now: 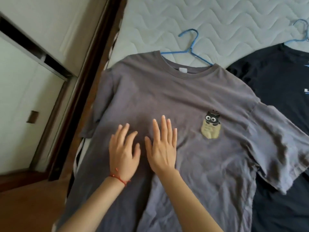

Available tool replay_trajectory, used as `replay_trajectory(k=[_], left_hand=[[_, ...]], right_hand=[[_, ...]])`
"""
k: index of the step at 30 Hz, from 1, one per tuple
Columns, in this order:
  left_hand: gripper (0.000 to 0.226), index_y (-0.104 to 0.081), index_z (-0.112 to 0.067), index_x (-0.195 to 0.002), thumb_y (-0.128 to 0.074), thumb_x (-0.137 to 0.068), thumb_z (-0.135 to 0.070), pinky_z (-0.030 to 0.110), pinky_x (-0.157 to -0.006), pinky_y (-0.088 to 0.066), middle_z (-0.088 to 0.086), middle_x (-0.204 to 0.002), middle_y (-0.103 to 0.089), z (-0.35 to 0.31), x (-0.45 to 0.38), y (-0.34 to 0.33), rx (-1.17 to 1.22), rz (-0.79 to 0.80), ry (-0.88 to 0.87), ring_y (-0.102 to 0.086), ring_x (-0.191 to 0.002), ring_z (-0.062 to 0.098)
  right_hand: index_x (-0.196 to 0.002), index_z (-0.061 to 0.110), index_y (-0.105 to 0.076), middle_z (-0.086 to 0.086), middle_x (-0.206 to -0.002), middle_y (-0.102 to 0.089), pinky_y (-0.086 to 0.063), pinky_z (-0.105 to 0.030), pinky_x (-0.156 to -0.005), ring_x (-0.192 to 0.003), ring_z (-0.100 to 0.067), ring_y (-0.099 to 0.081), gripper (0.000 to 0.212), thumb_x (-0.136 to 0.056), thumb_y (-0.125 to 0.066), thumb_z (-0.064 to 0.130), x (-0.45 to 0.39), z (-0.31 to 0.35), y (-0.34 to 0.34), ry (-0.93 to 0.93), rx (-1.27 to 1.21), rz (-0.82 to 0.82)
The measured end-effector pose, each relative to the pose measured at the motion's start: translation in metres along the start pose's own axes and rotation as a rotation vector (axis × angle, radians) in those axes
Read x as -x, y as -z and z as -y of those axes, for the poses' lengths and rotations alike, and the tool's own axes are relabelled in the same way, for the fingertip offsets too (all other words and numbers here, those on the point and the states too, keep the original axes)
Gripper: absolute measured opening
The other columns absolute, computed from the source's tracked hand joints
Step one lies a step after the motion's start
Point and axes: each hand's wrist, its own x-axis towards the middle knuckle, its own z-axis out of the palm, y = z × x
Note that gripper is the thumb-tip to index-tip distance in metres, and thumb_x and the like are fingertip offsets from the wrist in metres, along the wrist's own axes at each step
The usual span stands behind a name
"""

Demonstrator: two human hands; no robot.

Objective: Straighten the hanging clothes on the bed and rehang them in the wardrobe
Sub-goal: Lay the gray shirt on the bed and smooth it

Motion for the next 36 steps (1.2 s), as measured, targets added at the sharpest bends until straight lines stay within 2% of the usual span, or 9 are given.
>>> replay_trajectory(k=[4,6,13,17,20,22,25,30,36], left_hand=[[0.039,-0.059,0.005,-0.116,-0.057,-0.080,-0.010,0.048,-0.107,-0.032,0.029,-0.132,-0.049,0.083,-0.041,0.024,0.096,-0.134,0.318,-0.041,-0.128,0.045],[0.042,-0.053,0.003,-0.125,-0.059,-0.085,-0.009,0.045,-0.109,-0.030,0.029,-0.134,-0.047,0.118,-0.063,0.027,0.207,-0.120,0.543,-0.041,-0.128,0.042],[0.063,-0.050,-0.004,-0.128,-0.046,-0.088,-0.053,0.039,-0.109,-0.035,0.014,-0.135,-0.052,0.162,-0.106,0.016,0.691,0.348,1.151,-0.049,-0.124,0.030],[0.037,-0.067,-0.004,-0.101,-0.065,-0.081,-0.036,0.027,-0.080,-0.042,0.014,-0.103,-0.067,0.155,-0.109,0.022,0.583,0.195,0.919,-0.062,-0.103,0.031],[0.029,-0.066,-0.002,-0.100,-0.071,-0.075,-0.017,0.031,-0.074,-0.044,0.019,-0.098,-0.068,0.147,-0.097,0.025,0.247,0.082,0.560,-0.063,-0.091,0.035],[0.027,-0.065,0.001,-0.095,-0.072,-0.075,-0.015,0.036,-0.072,-0.046,0.022,-0.095,-0.063,0.146,-0.094,0.025,0.130,0.034,0.478,-0.061,-0.084,0.038],[0.021,-0.062,0.003,-0.084,-0.069,-0.078,-0.015,0.041,-0.067,-0.045,0.022,-0.089,-0.061,0.148,-0.094,0.026,0.056,0.011,0.438,-0.059,-0.079,0.040],[0.015,-0.059,0.004,-0.080,-0.062,-0.084,-0.010,0.031,-0.059,-0.037,0.023,-0.086,-0.062,0.138,-0.091,0.024,-0.003,-0.019,0.326,-0.059,-0.075,0.040],[0.025,-0.054,0.009,-0.096,-0.050,-0.092,-0.016,0.042,-0.075,-0.039,0.032,-0.098,-0.061,0.162,-0.092,0.037,0.174,-0.270,0.646,-0.057,-0.091,0.044]], right_hand=[[-0.131,0.014,-0.052,-0.013,-0.143,-0.045,-0.031,-0.050,-0.107,-0.131,-0.032,-0.044,0.053,-0.083,-0.053,0.035,0.005,0.010,-0.032,0.045,0.126,0.088],[-0.131,0.014,-0.052,-0.013,-0.143,-0.045,-0.024,-0.047,-0.110,-0.131,-0.031,-0.043,0.054,-0.083,-0.043,0.037,0.005,0.006,-0.039,0.039,0.153,0.070],[-0.132,0.013,-0.050,-0.014,-0.144,-0.042,-0.017,-0.044,-0.110,-0.134,-0.029,-0.035,0.056,-0.082,-0.039,0.035,0.003,0.004,-0.046,0.028,0.161,0.019],[-0.132,0.013,-0.048,-0.014,-0.145,-0.042,-0.016,-0.045,-0.110,-0.135,-0.027,-0.027,0.057,-0.081,-0.039,0.035,0.003,0.004,-0.049,0.029,0.172,-0.002],[-0.133,0.013,-0.046,-0.015,-0.145,-0.041,-0.014,-0.044,-0.110,-0.135,-0.027,-0.026,0.057,-0.082,-0.038,0.036,0.002,0.003,-0.050,0.030,0.181,-0.010],[-0.132,0.012,-0.047,-0.015,-0.144,-0.042,-0.015,-0.044,-0.110,-0.134,-0.027,-0.026,0.057,-0.082,-0.038,0.036,0.002,0.003,-0.050,0.029,0.192,-0.017],[-0.132,0.012,-0.047,-0.015,-0.144,-0.042,-0.015,-0.045,-0.110,-0.134,-0.027,-0.026,0.057,-0.081,-0.037,0.036,0.002,0.004,-0.051,0.029,0.198,-0.026],[-0.132,0.011,-0.047,-0.016,-0.144,-0.042,-0.014,-0.045,-0.110,-0.134,-0.028,-0.026,0.057,-0.082,-0.037,0.035,0.002,0.003,-0.052,0.030,0.204,-0.025],[-0.132,0.010,-0.048,-0.017,-0.144,-0.042,-0.015,-0.046,-0.110,-0.133,-0.028,-0.026,0.058,-0.081,-0.037,0.035,0.002,0.004,-0.050,0.030,0.205,-0.016]])
